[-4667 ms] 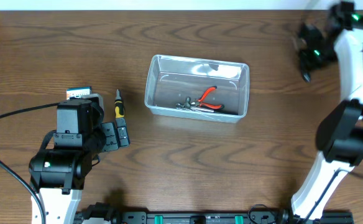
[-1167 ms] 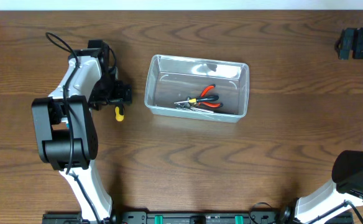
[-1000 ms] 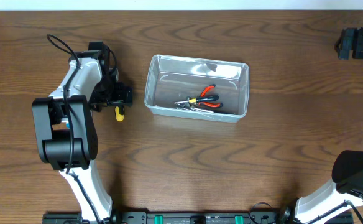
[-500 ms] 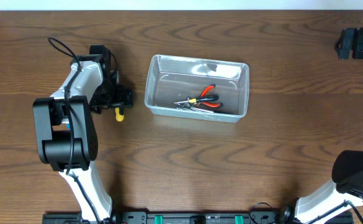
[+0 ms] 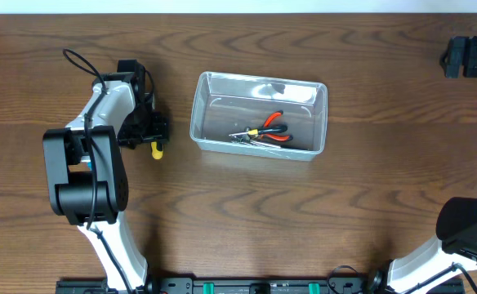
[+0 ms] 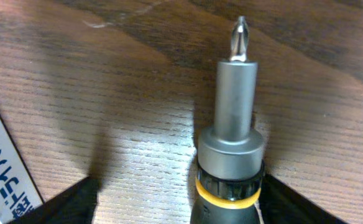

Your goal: Pack container

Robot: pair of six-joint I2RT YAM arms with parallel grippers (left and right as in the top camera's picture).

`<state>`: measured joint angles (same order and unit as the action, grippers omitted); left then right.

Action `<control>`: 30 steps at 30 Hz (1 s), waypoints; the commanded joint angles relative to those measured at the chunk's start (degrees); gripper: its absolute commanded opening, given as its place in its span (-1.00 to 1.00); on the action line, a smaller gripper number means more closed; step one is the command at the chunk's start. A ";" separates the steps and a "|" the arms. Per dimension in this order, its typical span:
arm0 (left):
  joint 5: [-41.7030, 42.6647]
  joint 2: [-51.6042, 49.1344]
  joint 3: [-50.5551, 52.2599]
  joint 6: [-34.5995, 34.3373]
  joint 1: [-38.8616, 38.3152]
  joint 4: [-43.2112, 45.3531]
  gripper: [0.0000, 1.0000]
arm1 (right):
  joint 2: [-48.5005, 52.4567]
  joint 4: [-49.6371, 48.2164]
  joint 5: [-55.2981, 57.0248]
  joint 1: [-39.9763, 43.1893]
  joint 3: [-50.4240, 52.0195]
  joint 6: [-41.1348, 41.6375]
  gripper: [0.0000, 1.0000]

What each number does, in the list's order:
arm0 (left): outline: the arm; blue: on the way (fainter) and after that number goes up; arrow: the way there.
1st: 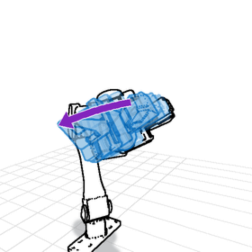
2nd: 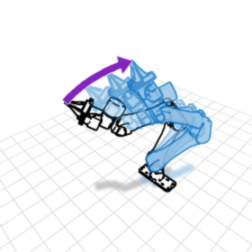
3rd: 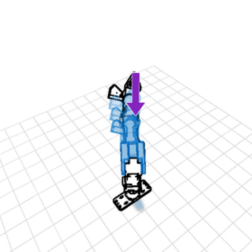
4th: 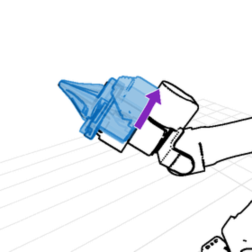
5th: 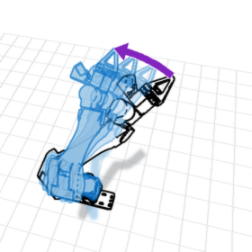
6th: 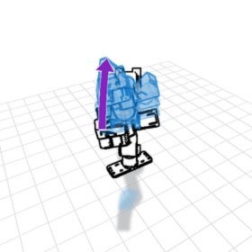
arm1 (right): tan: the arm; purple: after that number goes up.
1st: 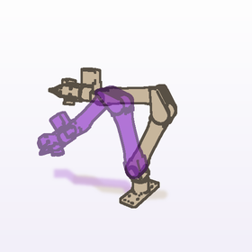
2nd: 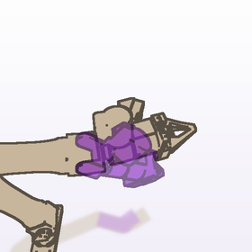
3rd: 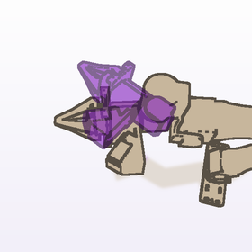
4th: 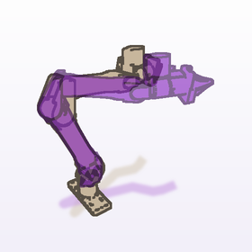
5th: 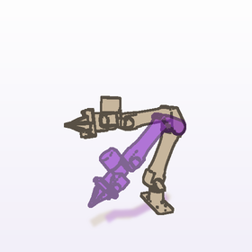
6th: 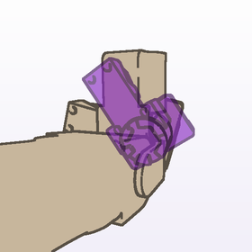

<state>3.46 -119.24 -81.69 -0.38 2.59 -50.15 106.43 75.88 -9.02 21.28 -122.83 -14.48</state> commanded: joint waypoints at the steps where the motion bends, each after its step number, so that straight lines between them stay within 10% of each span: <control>1: 2.12 -0.79 1.68 -0.35 0.07 -0.31 0.31 | -0.33 0.00 -0.48 -0.33 0.07 0.72 0.99; 30: 2.12 -0.79 1.68 -0.33 0.07 -0.74 -0.48 | -0.33 0.00 -0.48 -0.35 0.07 0.72 0.99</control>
<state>3.01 -119.20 -81.60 -0.36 2.59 -50.83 106.43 75.88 -9.02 21.26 -122.83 -14.50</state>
